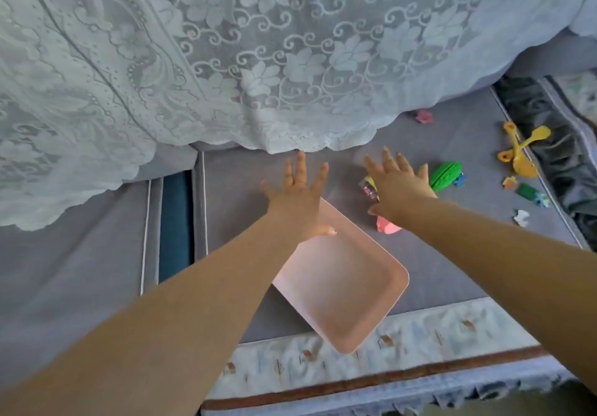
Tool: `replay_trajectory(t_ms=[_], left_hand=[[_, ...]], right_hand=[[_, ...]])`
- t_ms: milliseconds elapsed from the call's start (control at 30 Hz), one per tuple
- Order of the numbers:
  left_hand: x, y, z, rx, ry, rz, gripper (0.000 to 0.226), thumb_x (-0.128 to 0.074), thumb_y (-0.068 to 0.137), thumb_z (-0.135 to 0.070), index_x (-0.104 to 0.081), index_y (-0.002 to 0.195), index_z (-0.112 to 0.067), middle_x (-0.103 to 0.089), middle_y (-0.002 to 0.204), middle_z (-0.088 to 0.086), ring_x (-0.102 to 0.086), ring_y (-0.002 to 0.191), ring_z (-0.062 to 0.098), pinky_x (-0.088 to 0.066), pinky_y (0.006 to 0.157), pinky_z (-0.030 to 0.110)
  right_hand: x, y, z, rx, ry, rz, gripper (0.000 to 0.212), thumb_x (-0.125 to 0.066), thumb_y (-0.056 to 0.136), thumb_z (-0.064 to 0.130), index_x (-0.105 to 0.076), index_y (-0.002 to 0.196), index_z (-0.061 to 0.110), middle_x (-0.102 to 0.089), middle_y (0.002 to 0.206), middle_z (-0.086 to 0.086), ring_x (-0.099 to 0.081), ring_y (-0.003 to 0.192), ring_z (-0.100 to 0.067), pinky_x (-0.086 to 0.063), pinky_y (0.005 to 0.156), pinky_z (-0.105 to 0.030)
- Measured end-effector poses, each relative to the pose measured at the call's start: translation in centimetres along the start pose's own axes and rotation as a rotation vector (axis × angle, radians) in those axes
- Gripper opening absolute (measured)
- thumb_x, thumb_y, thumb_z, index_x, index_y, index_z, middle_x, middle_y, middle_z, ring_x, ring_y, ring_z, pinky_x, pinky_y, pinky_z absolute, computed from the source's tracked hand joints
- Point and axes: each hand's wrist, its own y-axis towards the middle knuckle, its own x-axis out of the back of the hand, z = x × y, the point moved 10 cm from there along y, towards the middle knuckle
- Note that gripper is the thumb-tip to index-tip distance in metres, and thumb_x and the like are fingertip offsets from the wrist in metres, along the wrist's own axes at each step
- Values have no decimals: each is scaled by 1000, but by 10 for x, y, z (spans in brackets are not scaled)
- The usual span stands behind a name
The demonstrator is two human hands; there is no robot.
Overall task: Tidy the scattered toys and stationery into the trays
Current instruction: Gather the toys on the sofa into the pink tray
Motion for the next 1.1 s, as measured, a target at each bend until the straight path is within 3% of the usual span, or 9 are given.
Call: replay_trajectory(t_ms=[133, 233, 367, 433, 533, 833, 967, 1033, 1100], left_hand=[[-37, 21, -31, -72, 55, 31, 95, -65, 83, -50, -3, 153, -31, 30, 155, 13, 22, 145, 33, -9, 108, 70], [-54, 34, -55, -153, 103, 0, 46, -49, 97, -24, -38, 142, -29, 22, 159, 10, 19, 147, 30, -6, 112, 65], [-71, 55, -78, -273, 231, -66, 29, -42, 101, -26, -67, 116, -23, 3, 162, 10, 6, 149, 29, -3, 116, 59], [-77, 64, -82, -321, 313, -67, 27, -46, 98, -26, -71, 110, -24, -10, 161, 12, 0, 149, 32, -1, 116, 59], [-78, 78, -85, -364, 438, -73, 21, -57, 92, -24, -72, 106, -26, -26, 156, 13, -7, 147, 36, 0, 115, 62], [-37, 128, -94, -477, 642, -167, 23, -53, 90, -14, -72, 103, -20, -48, 142, 14, -15, 145, 39, 2, 116, 62], [-27, 143, -102, -583, 716, -238, 19, -57, 84, -12, -74, 86, -20, -61, 126, 11, -27, 141, 41, -8, 114, 64], [-31, 145, -109, -624, 699, -239, 18, -60, 82, -12, -73, 89, -23, -62, 125, 10, -30, 140, 40, -10, 113, 62], [-21, 139, -121, -635, 550, -319, 19, -64, 75, -10, -75, 83, -23, -70, 109, 8, -49, 126, 39, -33, 105, 54]], right_hand=[[-38, 7, -27, -63, -15, 54, 106, -73, 80, 28, 4, 153, 26, 8, 161, -7, 0, 149, -32, -13, 113, -64], [-64, 11, -37, -60, -9, 83, 93, -65, 88, 27, 2, 153, 26, 7, 161, -8, 0, 149, -32, -12, 114, -64], [-88, 15, -44, -40, -30, 70, 81, -65, 87, 24, -16, 151, 25, -13, 158, -12, -11, 147, -33, -15, 115, -58], [-86, 14, -42, -8, -46, -6, 68, -67, 85, 24, -32, 144, 27, -32, 147, -10, -28, 138, -32, -28, 111, -49], [-86, 18, -41, 30, -60, -68, 56, -67, 84, 25, -44, 135, 29, -39, 136, -7, -37, 127, -30, -39, 98, -41], [-101, 41, -63, -66, 57, -2, 60, -65, 83, 20, -40, 137, 31, -41, 130, -7, -39, 121, -29, -43, 93, -41], [-108, 44, -83, -206, 138, 32, 54, -69, 82, 24, -40, 128, 20, -44, 124, -9, -44, 117, -31, -46, 79, -40], [-109, 43, -90, -255, 171, 28, 59, -72, 79, 27, -39, 127, 19, -46, 124, -8, -44, 116, -31, -45, 76, -40], [-110, 42, -97, -284, 196, 23, 61, -73, 78, 27, -39, 128, 18, -46, 125, -8, -45, 117, -30, -46, 76, -40]])
